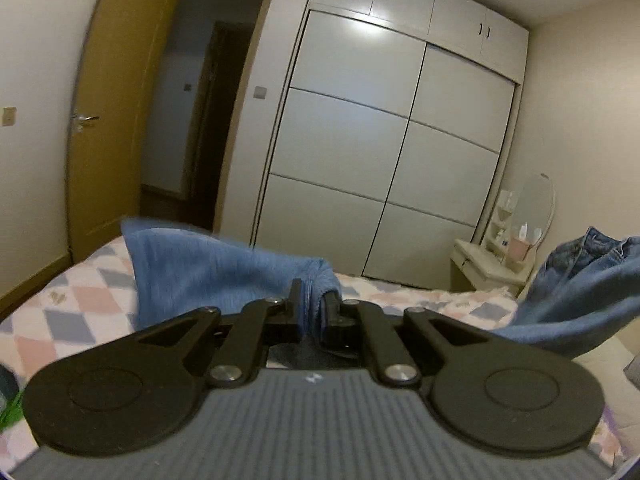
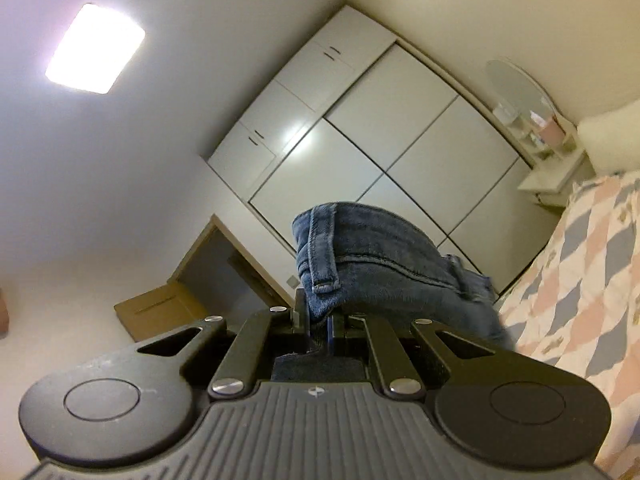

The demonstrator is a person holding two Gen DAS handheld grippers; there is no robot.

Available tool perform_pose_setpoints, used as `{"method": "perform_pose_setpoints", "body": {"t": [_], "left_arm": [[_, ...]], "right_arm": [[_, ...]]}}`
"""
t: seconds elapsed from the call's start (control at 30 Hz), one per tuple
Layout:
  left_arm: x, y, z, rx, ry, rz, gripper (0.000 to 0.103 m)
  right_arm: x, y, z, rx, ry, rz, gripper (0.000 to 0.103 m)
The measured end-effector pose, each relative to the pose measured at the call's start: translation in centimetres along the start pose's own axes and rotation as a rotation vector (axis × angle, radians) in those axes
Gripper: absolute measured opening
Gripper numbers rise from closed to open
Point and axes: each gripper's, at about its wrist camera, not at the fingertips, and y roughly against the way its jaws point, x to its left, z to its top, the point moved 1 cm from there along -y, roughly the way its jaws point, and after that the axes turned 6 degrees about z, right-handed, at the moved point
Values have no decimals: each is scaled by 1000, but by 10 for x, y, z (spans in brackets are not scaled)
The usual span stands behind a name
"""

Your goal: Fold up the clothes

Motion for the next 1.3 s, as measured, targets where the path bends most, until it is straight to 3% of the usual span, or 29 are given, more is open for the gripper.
{"method": "perform_pose_setpoints", "body": {"t": [0.1, 0.2, 0.3, 0.37, 0.4, 0.47, 0.53, 0.6, 0.7, 0.83, 1.07, 1.13, 1.27, 1.3], "left_arm": [[-12, 13, -65, 115, 13, 25, 6], [-17, 8, -173, 365, 17, 72, 13], [-12, -5, -303, 716, 39, 155, 18], [-5, -4, -370, 898, 60, 228, 17], [-3, -1, -388, 947, 70, 250, 15], [2, 11, -401, 953, 102, 258, 15], [10, 14, -391, 907, 108, 265, 21], [28, 17, -378, 847, 139, 271, 30], [66, 3, -368, 794, 231, 297, 39], [117, -42, -358, 752, 356, 323, 39], [164, -146, -359, 738, 316, 319, 50], [177, -169, -369, 760, 309, 305, 61], [179, -204, -387, 774, 222, 262, 59], [176, -207, -387, 769, 196, 250, 49]], "right_arm": [[-57, 47, -17, 67, -75, -69, 7], [-140, 115, -59, 184, -216, -236, 8], [-229, 197, -121, 338, -362, -539, 9], [-281, 244, -163, 450, -474, -765, 11], [-301, 264, -180, 498, -525, -860, 12], [-332, 298, -210, 574, -601, -999, 10], [-343, 312, -221, 582, -601, -1021, 16], [-344, 319, -225, 569, -584, -999, 33], [-338, 316, -232, 562, -560, -973, 37], [-329, 319, -245, 518, -587, -960, 48], [-327, 323, -276, 426, -578, -1011, 50], [-325, 324, -282, 391, -580, -1017, 52], [-322, 325, -293, 347, -571, -1042, 55], [-321, 325, -295, 336, -569, -1049, 55]]}}
